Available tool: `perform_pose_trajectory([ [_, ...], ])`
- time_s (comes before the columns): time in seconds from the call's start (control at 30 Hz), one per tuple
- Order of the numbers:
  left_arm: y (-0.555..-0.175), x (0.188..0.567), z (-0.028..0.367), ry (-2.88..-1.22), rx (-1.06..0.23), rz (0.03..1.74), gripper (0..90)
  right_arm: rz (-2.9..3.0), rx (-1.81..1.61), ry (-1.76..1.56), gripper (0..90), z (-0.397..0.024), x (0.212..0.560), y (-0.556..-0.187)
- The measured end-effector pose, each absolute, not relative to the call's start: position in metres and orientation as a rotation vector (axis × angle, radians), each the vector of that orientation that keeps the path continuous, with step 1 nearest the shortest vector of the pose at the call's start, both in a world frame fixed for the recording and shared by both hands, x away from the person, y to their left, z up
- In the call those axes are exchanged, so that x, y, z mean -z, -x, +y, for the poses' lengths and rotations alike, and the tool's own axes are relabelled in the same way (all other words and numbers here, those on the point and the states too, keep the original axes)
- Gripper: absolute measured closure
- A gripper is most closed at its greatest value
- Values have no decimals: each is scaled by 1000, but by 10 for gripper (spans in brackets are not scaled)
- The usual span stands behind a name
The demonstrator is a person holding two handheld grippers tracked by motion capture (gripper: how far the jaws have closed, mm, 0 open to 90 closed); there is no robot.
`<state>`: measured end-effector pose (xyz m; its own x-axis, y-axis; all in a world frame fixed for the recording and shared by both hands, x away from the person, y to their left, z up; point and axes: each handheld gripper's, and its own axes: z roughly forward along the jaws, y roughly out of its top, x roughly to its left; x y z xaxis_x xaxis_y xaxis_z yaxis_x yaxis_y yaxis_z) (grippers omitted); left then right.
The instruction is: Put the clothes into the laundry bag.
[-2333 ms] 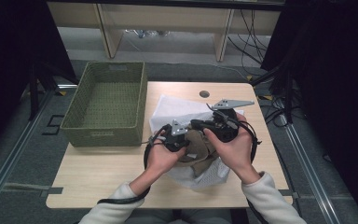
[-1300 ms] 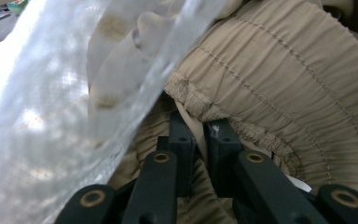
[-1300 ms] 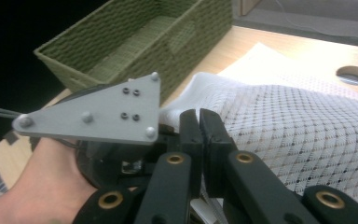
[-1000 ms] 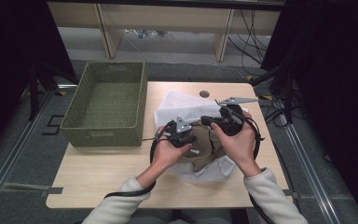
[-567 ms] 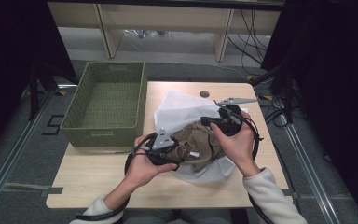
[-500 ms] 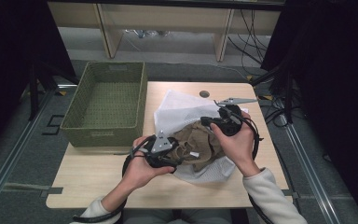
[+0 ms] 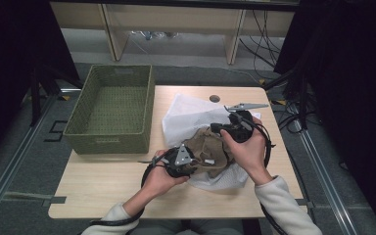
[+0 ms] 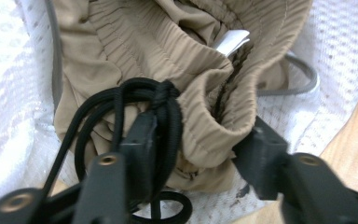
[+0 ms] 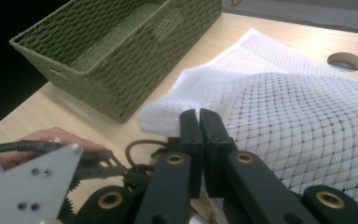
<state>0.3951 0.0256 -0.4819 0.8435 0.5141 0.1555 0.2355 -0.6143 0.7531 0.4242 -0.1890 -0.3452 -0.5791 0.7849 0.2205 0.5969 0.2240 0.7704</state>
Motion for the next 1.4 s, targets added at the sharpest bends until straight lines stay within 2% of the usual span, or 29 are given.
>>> perform_pose_trajectory([
  [0.1, -395, 482, 20, -2260, -469, 544, 625, 2280, -1288, -1314, 899, -186, 347, -424],
  [0.13, -395, 482, 18, -2263, -474, 548, 625, 2280, -1288, -1314, 899, -186, 347, -424],
  [0.2, -395, 481, 16, -2249, -462, 573, 718, 2280, -1280, -1304, 899, -184, 347, -423],
  [0.23, -395, 481, 14, -2233, -454, 597, 731, 2298, -1285, -1283, 899, -185, 348, -424],
  [0.37, -393, 479, 13, -2191, -442, 652, 752, 2308, -1295, -1276, 899, -184, 348, -424],
  [0.47, -386, 467, 14, -2061, -380, 699, 756, 2292, -1289, -1288, 899, -183, 347, -422],
  [0.53, -384, 462, 16, -2036, -368, 713, 756, 2298, -1288, -1279, 899, -183, 345, -421],
  [0.7, -369, 434, 18, -1908, -402, 726, 758, 2301, -1319, -1200, 900, -177, 335, -410],
  [0.83, -354, 407, 22, -1845, -472, 689, 758, 2316, -1408, -1106, 900, -170, 317, -390],
  [0.97, -337, 377, 21, -1842, -628, 630, 755, 2309, -1467, -1023, 900, -169, 306, -378],
  [1.1, -342, 379, 12, -1905, -654, 594, 751, 2321, -1479, -1028, 900, -169, 304, -376],
  [1.23, -370, 413, -5, -1981, -633, 633, 752, 2330, -1458, -1079, 900, -170, 313, -386],
  [1.4, -386, 436, -14, -2050, -618, 657, 752, 2331, -1443, -1077, 900, -175, 322, -398],
])
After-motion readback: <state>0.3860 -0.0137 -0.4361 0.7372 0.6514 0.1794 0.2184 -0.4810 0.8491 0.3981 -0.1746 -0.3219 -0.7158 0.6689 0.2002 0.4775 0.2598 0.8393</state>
